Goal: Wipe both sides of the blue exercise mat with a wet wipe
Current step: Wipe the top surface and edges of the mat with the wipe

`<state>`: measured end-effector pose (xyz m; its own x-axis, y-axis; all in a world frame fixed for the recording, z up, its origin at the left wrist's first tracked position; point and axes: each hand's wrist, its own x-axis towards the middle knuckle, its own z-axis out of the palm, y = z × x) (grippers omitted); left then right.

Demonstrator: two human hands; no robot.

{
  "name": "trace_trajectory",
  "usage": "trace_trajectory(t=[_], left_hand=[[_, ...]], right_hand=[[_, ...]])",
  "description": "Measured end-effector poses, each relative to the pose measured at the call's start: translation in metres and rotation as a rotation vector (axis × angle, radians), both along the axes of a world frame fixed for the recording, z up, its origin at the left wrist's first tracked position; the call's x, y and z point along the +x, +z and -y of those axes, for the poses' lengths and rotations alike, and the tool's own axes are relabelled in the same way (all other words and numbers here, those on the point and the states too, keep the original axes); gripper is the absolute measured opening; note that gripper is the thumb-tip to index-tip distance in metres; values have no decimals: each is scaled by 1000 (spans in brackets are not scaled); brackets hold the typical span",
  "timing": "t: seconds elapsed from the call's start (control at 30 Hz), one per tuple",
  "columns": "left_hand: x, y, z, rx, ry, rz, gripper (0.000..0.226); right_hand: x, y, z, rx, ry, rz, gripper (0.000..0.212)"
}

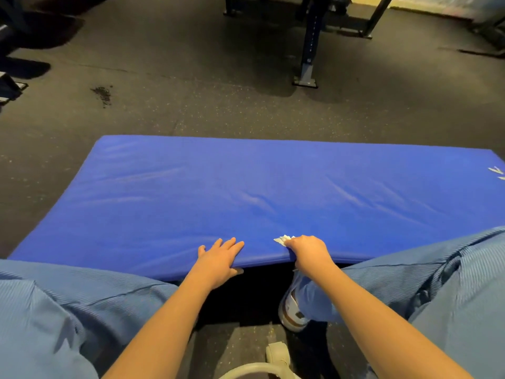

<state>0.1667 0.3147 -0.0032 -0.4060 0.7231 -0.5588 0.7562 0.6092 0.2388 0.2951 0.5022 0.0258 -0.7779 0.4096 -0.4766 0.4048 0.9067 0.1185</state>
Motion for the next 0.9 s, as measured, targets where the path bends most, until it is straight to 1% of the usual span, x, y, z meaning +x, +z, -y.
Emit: trace_trajectory(t=[0.13, 0.2, 0.23, 0.3, 0.33, 0.37, 0.43, 0.47, 0.53, 0.6, 0.63, 0.67, 0.7, 0.73, 0.77, 0.83, 0.9], left_hand=[[11, -13, 1, -57, -44, -41, 74], [14, -20, 1, -88, -66, -72, 78], [13, -22, 2, -92, -73, -83, 80], [7, -23, 4, -84, -91, -78, 82], [4, -22, 5, -67, -93, -62, 79], [-1, -21, 5, -30, -72, -37, 71], [-10, -21, 5, 67, 16, 7, 52], [-14, -22, 5, 91, 51, 0, 48], [-20, -27, 10, 54, 93, -39, 50], [-22, -33, 16, 0, 150, -30, 52], [-22, -35, 18, -9, 169, -13, 53], [-22, -36, 18, -9, 177, -6, 53], [-22, -37, 17, -1, 183, -15, 52], [-22, -39, 16, 11, 192, -31, 50], [-23, -39, 15, 24, 201, -49, 48], [-26, -42, 15, 44, 200, -95, 45], [-27, -44, 14, 48, 197, -106, 43]], right_hand=[[14, -16, 10, -116, -49, 43, 82], [17, -23, 18, -179, -98, 56, 78], [16, -26, 22, -226, -108, 21, 75], [11, -30, 37, -342, -58, -71, 68], [8, -30, 45, -394, -17, -102, 65], [6, -30, 52, -429, 22, -114, 62], [7, -33, 58, -419, 85, -108, 56], [7, -36, 55, -373, 93, -112, 54], [6, -43, 45, -268, 22, -108, 51], [4, -53, 37, -234, -129, -81, 51], [3, -56, 39, -246, -172, -92, 54], [4, -58, 45, -267, -165, -125, 63], [4, -58, 53, -307, -113, -175, 74], [4, -56, 62, -359, -40, -207, 80], [4, -54, 68, -407, 17, -213, 77], [3, -50, 67, -454, 55, -153, 59], [-1, -58, 50, -417, 24, -92, 55]])
